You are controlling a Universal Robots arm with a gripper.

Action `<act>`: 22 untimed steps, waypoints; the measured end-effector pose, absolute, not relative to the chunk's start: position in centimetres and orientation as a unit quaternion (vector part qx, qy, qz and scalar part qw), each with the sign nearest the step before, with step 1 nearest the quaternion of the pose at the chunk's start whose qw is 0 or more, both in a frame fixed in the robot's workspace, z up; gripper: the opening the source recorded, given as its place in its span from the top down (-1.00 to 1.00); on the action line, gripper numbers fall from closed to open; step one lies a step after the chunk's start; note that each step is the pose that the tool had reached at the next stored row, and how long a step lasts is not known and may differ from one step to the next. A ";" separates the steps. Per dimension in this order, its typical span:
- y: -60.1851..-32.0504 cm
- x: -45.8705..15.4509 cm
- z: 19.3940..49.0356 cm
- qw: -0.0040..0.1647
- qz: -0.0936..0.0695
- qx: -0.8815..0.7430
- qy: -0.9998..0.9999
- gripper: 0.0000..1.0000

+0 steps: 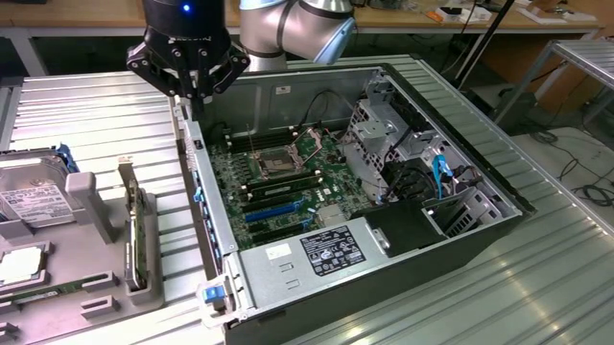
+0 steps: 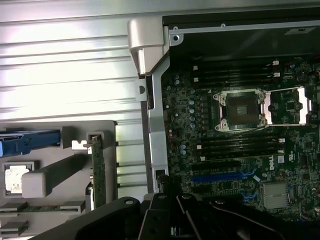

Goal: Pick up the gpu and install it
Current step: 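Reach for the gpu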

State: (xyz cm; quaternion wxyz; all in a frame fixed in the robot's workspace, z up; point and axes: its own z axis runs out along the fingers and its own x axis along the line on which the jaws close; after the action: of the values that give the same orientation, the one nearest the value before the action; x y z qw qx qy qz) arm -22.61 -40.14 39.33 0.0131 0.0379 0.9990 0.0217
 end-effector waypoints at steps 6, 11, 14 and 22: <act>-40.2 -23.3 39.3 0.013 0.022 0.038 0.999 0.79; -40.2 -23.8 39.3 0.013 0.022 0.038 0.999 0.79; -40.3 -24.2 39.3 0.013 0.022 0.038 0.999 0.79; -40.3 -25.2 39.3 0.013 0.022 0.038 0.999 0.79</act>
State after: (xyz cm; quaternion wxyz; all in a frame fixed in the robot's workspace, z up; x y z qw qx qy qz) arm -25.20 -40.31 39.33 0.0131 0.0379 0.9990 0.0217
